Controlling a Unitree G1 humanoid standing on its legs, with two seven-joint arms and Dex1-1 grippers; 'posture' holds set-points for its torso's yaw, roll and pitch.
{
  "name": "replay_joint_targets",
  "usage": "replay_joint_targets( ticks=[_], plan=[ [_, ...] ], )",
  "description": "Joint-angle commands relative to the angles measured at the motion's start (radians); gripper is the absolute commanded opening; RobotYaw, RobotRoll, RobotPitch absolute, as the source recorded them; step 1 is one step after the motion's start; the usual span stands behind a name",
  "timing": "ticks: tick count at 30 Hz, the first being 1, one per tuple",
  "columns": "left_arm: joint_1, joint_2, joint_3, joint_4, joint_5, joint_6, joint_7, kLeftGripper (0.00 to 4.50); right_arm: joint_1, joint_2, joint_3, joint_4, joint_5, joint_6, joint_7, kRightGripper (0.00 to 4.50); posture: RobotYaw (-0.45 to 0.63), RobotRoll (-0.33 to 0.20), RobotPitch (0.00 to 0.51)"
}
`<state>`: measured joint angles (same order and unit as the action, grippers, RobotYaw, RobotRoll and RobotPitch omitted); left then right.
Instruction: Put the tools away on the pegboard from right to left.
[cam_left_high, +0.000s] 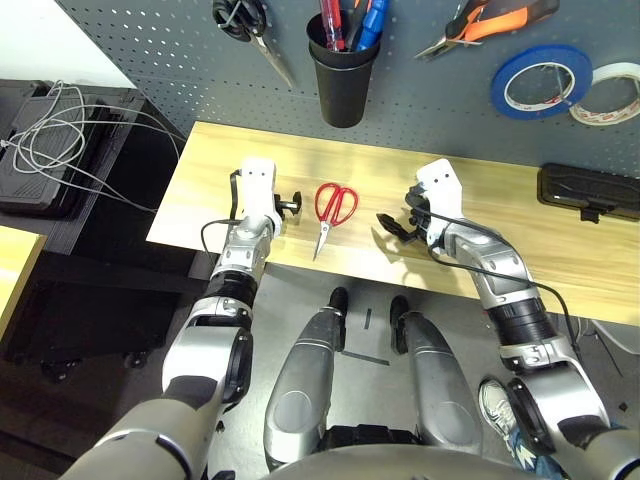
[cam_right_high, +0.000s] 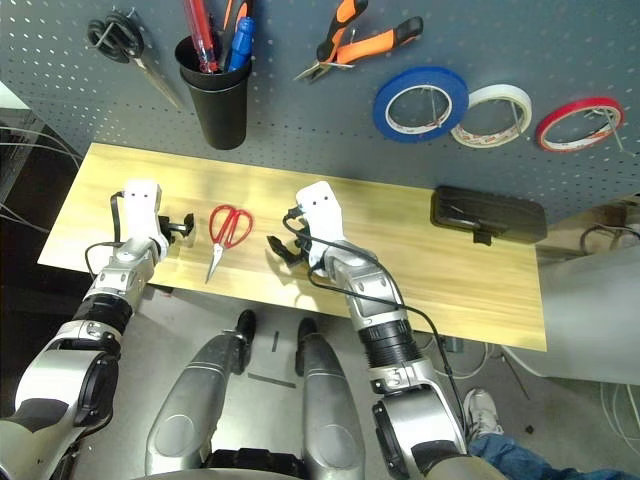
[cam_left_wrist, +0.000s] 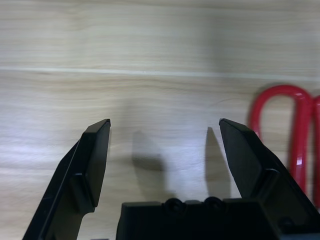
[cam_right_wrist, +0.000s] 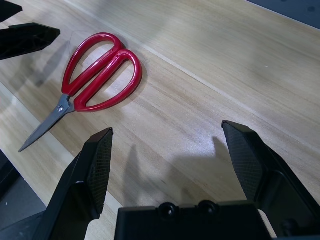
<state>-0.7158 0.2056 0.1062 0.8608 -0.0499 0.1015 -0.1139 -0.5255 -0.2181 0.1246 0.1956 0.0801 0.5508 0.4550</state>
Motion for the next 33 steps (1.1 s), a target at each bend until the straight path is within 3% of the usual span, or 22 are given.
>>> replay_joint_targets(
  ticks=[1, 18, 21, 32, 33],
  plan=[
    [0.045, -0.022, -0.014, -0.013, -0.002, 0.042, -0.021, 4.45, 0.020, 0.001, 0.006, 0.006, 0.004, 0.002, 0.009, 4.50, 0.02, 0.000, 0.394],
    [0.084, -0.048, -0.060, -0.026, 0.027, 0.154, -0.071, 4.45, 0.030, 0.000, 0.004, -0.002, 0.002, 0.006, 0.009, 4.50, 0.01, 0.000, 0.385],
    [0.078, -0.052, -0.069, -0.001, 0.033, 0.192, -0.075, 3.85, 0.031, -0.001, 0.003, -0.002, 0.002, 0.005, 0.008, 4.50, 0.01, 0.000, 0.384],
    [0.070, -0.070, -0.079, 0.026, 0.029, 0.267, -0.126, 0.06, 0.018, 0.010, -0.001, 0.015, 0.008, -0.045, 0.016, 4.50, 0.01, 0.000, 0.376],
    [0.071, -0.071, -0.078, 0.023, 0.028, 0.263, -0.127, 0.03, 0.017, 0.012, -0.001, 0.015, 0.015, -0.053, 0.026, 4.50, 0.01, 0.000, 0.374]
  ],
)
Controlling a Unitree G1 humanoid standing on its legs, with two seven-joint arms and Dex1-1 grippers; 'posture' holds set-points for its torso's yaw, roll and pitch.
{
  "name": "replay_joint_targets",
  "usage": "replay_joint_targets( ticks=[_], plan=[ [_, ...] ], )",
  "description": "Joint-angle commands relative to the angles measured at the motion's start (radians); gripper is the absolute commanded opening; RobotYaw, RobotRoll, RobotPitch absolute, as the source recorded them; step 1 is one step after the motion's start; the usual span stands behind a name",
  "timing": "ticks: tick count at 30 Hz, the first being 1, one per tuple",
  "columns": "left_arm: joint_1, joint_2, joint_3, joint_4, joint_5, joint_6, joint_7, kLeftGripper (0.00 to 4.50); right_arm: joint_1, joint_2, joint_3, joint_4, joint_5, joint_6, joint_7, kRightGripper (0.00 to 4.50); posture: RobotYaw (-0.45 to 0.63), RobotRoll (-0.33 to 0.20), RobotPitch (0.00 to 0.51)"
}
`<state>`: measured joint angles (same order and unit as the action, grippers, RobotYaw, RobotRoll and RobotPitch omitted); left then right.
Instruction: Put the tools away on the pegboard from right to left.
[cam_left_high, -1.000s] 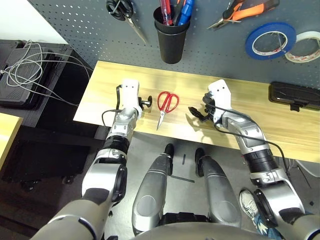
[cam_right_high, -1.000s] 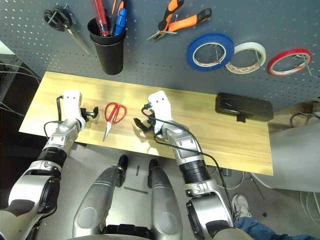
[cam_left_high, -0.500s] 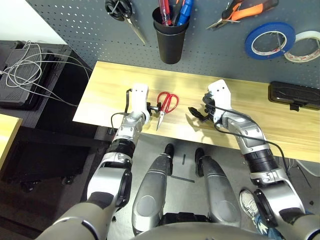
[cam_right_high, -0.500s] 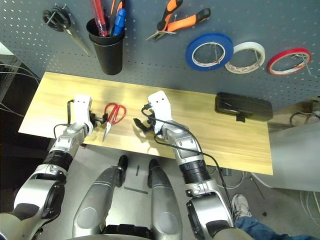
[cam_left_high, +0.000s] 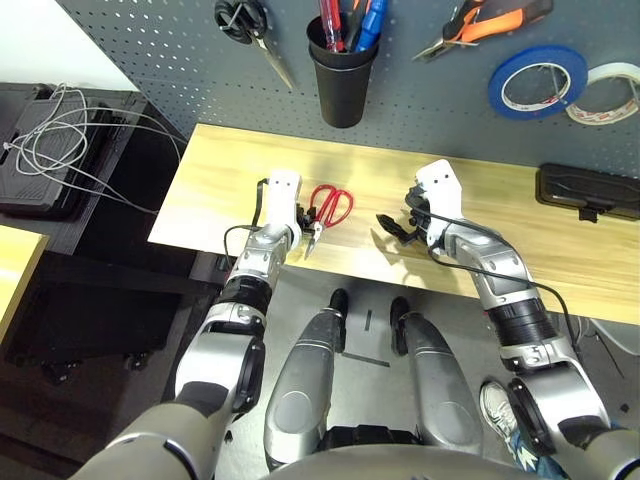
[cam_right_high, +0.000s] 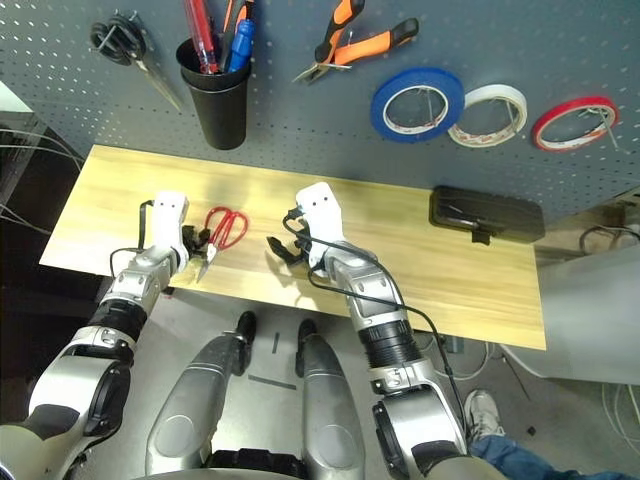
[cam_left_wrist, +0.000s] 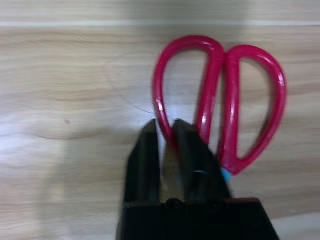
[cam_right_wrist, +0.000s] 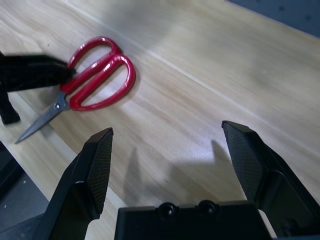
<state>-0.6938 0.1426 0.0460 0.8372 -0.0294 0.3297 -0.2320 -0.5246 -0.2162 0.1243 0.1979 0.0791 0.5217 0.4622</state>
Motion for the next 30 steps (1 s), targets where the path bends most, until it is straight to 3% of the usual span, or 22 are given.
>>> replay_joint_targets(
  ticks=[1, 12, 23, 30],
  plan=[
    [0.051, -0.009, -0.016, 0.043, 0.007, 0.030, -0.010, 0.03, 0.015, 0.011, 0.000, 0.012, 0.021, -0.029, 0.027, 4.50, 0.01, 0.000, 0.374],
    [0.128, -0.006, 0.040, -0.132, -0.016, -0.116, 0.067, 0.03, -0.003, 0.020, 0.009, 0.037, 0.022, -0.070, 0.057, 4.50, 0.03, 0.000, 0.355],
    [0.427, 0.009, 0.066, -0.680, -0.011, -0.215, 0.136, 0.03, -0.011, 0.005, 0.022, -0.043, 0.059, -0.155, 0.168, 4.50, 0.06, 0.000, 0.342],
    [0.556, 0.050, 0.109, -0.842, -0.002, -0.395, 0.147, 0.03, -0.052, 0.029, 0.026, -0.088, 0.092, -0.260, 0.234, 4.50, 0.08, 0.000, 0.327]
  ],
)
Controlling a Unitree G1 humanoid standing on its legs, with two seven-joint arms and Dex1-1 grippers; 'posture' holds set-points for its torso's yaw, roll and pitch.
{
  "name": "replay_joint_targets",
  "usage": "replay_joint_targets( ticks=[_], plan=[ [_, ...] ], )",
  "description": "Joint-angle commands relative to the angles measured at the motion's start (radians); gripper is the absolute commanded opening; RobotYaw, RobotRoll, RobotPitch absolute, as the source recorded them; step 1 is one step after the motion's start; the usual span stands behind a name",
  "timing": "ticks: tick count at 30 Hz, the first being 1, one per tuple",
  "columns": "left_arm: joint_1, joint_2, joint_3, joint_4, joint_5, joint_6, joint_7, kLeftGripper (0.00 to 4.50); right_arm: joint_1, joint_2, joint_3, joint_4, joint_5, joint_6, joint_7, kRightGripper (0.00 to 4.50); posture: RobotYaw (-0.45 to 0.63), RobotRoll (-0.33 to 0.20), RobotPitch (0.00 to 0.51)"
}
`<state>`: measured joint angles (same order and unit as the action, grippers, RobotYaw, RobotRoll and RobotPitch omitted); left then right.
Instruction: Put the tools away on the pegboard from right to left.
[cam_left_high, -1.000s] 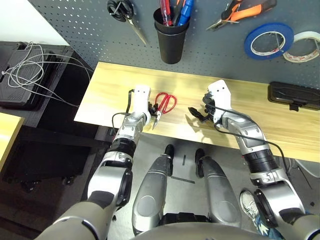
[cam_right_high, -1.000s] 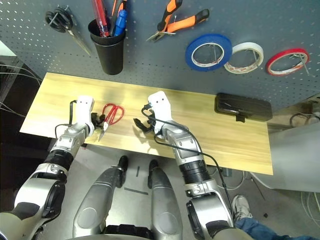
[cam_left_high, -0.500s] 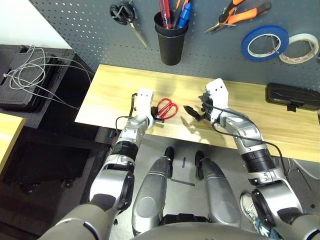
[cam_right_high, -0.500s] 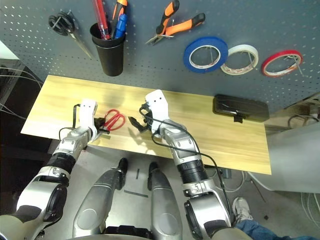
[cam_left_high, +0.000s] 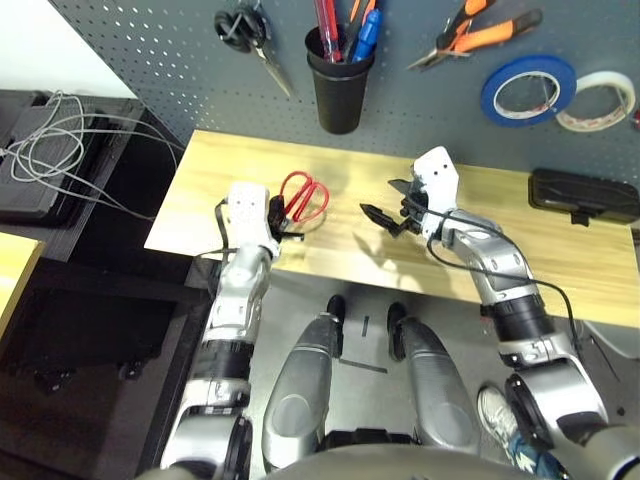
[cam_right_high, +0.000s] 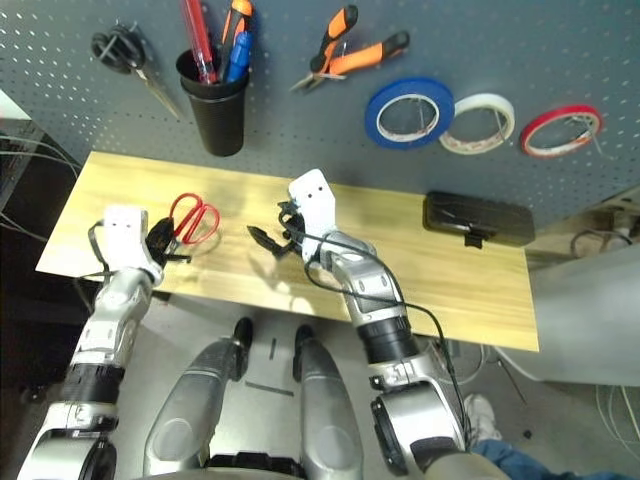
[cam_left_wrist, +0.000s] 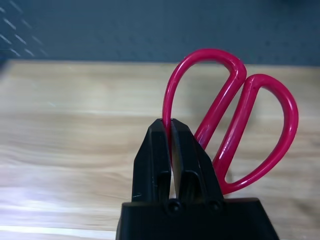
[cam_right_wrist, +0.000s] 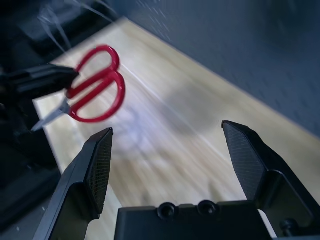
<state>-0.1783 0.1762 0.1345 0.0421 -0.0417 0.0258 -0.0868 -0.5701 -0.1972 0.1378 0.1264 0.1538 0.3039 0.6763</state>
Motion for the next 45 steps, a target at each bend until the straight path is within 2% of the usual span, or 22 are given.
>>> replay_joint_targets(
  ticks=[1, 6, 10, 20, 27, 36, 45],
  plan=[
    [0.048, 0.021, 0.024, -0.060, 0.005, -0.122, -0.004, 0.03, -0.017, 0.016, 0.007, -0.017, 0.022, -0.053, 0.020, 4.50, 0.08, 0.000, 0.325],
    [0.039, 0.034, 0.045, -0.095, -0.036, -0.218, -0.029, 0.03, -0.055, 0.029, -0.005, -0.019, 0.038, -0.103, 0.025, 4.50, 0.09, 0.000, 0.321],
    [-0.014, 0.055, 0.054, -0.099, -0.048, -0.249, -0.040, 0.03, -0.081, 0.041, -0.015, -0.011, 0.054, -0.121, 0.018, 4.50, 0.09, 0.000, 0.317],
    [-0.187, 0.098, 0.064, -0.057, -0.095, -0.213, -0.066, 0.03, -0.115, 0.059, -0.045, 0.034, 0.048, -0.173, -0.033, 4.50, 0.09, 0.000, 0.318],
    [-0.288, 0.121, 0.079, -0.019, -0.133, -0.125, -0.066, 0.03, -0.127, 0.069, -0.065, 0.057, 0.045, -0.187, -0.080, 4.50, 0.09, 0.000, 0.319],
    [-0.513, 0.177, 0.106, 0.179, -0.125, -0.055, -0.055, 0.03, -0.135, 0.086, -0.063, 0.071, 0.044, -0.199, -0.106, 4.50, 0.09, 0.000, 0.306],
    [-0.602, 0.201, 0.115, 0.370, -0.115, -0.063, -0.039, 0.03, -0.141, 0.094, -0.064, 0.067, 0.041, -0.194, -0.114, 4.50, 0.08, 0.000, 0.303]
  ],
)
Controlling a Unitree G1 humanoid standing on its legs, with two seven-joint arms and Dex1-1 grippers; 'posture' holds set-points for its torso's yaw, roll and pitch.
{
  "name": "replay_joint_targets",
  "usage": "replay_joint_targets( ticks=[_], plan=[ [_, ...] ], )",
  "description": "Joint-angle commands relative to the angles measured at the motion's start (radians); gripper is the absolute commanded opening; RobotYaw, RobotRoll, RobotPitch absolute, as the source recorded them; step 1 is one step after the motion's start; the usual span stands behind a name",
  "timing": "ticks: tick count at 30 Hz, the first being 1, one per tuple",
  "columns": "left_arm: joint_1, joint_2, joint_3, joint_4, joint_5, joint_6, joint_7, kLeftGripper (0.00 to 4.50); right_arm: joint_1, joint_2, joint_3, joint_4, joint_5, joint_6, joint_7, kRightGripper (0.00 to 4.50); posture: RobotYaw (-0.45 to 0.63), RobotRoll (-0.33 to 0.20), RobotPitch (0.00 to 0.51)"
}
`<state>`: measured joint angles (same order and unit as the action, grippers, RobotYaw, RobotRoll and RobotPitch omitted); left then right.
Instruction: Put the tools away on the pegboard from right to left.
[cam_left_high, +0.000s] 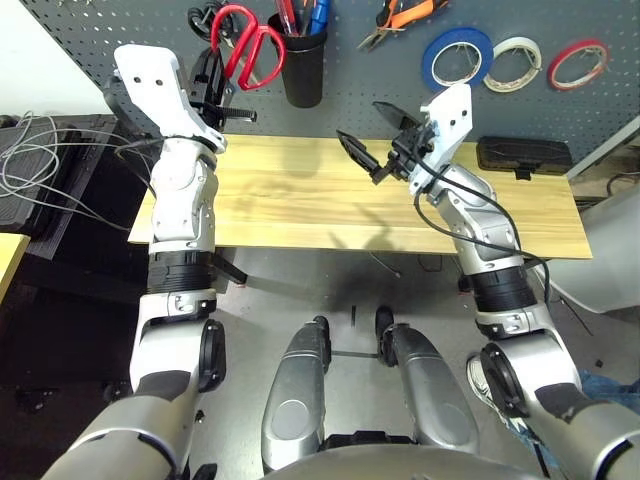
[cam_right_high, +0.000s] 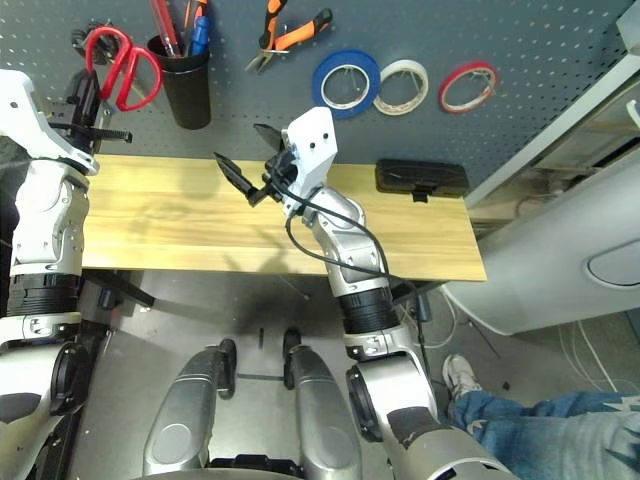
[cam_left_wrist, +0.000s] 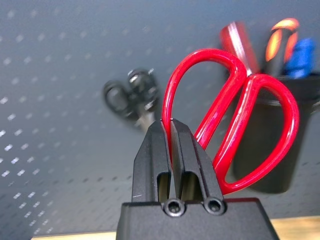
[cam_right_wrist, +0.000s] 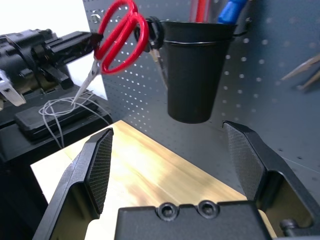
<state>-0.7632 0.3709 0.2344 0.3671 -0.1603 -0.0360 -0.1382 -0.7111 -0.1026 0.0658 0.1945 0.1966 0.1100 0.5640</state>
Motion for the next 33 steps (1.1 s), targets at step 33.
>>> replay_joint_targets(
  ticks=[33],
  plan=[
    [-0.103, 0.032, 0.010, 0.367, 0.015, -0.044, -0.023, 1.19, 0.005, 0.002, -0.085, 0.099, 0.008, 0.019, -0.141, 4.50, 0.06, 0.000, 0.311]
  ],
)
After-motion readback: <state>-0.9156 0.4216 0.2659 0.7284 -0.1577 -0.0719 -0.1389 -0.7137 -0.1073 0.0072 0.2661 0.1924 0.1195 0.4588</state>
